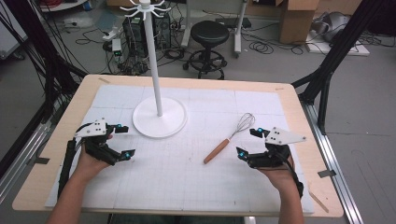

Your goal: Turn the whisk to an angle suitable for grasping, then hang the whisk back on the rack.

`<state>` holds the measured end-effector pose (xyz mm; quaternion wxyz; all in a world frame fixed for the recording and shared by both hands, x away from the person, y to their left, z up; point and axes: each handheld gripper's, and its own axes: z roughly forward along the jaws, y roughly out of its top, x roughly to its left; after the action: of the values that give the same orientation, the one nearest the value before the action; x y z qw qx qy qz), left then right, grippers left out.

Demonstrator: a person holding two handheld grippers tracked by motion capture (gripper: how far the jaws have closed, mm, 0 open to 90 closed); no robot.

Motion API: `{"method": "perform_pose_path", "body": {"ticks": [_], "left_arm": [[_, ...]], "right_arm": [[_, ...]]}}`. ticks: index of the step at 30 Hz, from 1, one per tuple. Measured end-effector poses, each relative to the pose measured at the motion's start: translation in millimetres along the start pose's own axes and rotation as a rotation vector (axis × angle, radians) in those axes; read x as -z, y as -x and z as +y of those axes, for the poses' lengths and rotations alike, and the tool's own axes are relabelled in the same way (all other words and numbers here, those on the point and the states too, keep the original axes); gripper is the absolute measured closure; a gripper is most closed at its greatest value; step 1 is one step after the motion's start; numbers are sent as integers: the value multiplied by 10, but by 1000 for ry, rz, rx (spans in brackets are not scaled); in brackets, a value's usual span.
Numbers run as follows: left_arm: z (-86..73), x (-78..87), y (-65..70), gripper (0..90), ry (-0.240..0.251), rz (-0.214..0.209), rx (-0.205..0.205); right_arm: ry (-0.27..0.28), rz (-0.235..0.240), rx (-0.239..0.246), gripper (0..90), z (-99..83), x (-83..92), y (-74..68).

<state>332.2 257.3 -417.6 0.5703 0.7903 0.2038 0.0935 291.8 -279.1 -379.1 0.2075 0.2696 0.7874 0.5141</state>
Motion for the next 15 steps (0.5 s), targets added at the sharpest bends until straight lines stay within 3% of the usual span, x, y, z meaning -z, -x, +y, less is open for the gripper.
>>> {"method": "perform_pose_path", "body": {"ticks": [11,15], "left_arm": [[8,-4,11,17,4,2,-4],[-4,-29,15,16,-18,3,-5]], "right_arm": [[-28,11,-3,155,-58,-41,25],[-37,12,8,156,-34,-48,13]]}}
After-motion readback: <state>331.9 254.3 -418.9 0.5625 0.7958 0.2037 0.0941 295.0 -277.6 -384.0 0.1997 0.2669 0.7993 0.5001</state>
